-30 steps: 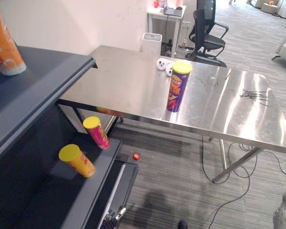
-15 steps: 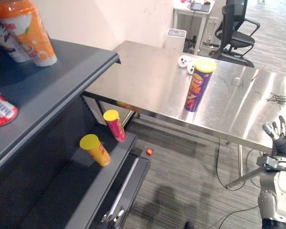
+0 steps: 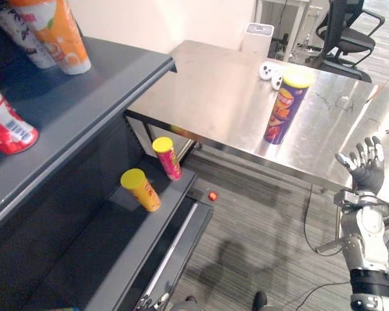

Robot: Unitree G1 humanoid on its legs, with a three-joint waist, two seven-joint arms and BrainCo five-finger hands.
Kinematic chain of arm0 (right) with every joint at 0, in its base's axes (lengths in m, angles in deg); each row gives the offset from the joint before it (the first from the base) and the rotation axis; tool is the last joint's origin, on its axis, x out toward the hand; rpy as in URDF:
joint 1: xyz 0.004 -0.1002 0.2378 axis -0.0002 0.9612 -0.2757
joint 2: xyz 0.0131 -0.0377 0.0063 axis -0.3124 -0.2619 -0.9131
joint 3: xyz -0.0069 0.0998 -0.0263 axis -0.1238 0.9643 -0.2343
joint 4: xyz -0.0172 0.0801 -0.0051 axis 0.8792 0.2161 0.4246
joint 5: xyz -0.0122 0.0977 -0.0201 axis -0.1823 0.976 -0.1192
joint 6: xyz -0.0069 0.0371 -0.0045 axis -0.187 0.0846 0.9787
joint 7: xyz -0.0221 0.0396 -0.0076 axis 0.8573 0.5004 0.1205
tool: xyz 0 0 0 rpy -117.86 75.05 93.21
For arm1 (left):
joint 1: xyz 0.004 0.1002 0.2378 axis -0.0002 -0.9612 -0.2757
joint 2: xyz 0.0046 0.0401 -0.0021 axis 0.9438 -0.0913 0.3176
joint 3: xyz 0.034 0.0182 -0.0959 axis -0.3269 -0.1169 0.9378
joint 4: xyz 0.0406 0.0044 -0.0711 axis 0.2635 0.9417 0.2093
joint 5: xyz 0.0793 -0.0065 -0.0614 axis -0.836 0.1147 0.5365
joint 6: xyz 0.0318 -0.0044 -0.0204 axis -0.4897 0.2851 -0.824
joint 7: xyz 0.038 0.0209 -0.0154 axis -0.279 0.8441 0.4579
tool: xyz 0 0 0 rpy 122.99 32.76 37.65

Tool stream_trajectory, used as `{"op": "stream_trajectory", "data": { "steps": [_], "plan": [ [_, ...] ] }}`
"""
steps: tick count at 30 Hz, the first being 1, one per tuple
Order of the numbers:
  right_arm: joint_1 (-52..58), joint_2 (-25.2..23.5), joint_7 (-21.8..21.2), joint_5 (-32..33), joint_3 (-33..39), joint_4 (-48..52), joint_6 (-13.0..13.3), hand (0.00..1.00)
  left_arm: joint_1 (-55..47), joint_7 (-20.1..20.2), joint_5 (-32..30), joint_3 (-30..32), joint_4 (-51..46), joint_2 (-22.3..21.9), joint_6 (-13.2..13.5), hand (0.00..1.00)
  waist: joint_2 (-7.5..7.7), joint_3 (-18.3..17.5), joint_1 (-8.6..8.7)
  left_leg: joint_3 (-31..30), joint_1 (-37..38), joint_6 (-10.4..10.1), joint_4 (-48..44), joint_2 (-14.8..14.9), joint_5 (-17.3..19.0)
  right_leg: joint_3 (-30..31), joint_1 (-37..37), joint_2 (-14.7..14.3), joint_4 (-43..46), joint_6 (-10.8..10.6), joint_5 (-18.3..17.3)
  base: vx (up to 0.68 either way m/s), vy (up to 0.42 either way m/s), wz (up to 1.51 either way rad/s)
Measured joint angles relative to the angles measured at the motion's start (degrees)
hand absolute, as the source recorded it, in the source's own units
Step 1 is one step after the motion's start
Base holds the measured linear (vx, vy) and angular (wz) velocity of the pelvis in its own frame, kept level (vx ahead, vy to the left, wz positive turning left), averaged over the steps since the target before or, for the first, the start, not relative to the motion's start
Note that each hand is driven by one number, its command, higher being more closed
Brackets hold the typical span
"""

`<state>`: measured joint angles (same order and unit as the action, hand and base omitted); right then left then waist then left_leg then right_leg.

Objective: Put the gum and the chips on the shelf.

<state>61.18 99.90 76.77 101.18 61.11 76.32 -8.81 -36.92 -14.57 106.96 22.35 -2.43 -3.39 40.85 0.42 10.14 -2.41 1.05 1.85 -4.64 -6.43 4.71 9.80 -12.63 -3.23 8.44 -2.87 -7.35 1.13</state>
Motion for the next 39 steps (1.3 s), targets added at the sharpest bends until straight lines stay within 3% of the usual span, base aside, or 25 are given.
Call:
{"op": "stream_trajectory", "data": {
  "steps": [6, 23, 39],
  "plan": [
    [-4.34, 3.33, 1.15, -0.4, -2.18, -1.78, -1.82, 0.0, 0.0, 0.13, 0.01, -0.91, -0.36, 0.43, -0.21, 0.0, -0.4, 1.83, 0.0, -0.8, -0.87, 0.01, -0.73, -0.14, 0.0, -0.79, 0.11, 0.12, 0.1, 0.01, 0.0, 0.01, 0.007, 0.06],
    [-13.92, 7.33, 1.84, -1.75, -4.47, -7.35, -3.31, 0.0, -0.01, 0.8, 0.04, -3.14, -1.73, 0.93, 0.0, 0.0, -0.92, 6.38, -1.06, -3.43, -3.86, 0.36, -2.79, -1.27, -0.31, -2.77, 1.38, 1.19, 1.55, 0.01, 0.0, -0.02, 0.01, 0.07],
    [-24.9, 9.93, 3.15, -1.65, -7.89, -10.52, -4.01, 0.0, -0.02, 0.68, 0.33, -4.17, -2.68, 1.08, 0.03, 0.0, -1.12, 8.43, -3.28, -5.54, -7.09, 0.41, -5.97, -1.45, -0.31, -2.91, 3.3, 1.35, 3.86, 0.06, -0.04, -0.03, 0.004, 0.05]
  ]
}}
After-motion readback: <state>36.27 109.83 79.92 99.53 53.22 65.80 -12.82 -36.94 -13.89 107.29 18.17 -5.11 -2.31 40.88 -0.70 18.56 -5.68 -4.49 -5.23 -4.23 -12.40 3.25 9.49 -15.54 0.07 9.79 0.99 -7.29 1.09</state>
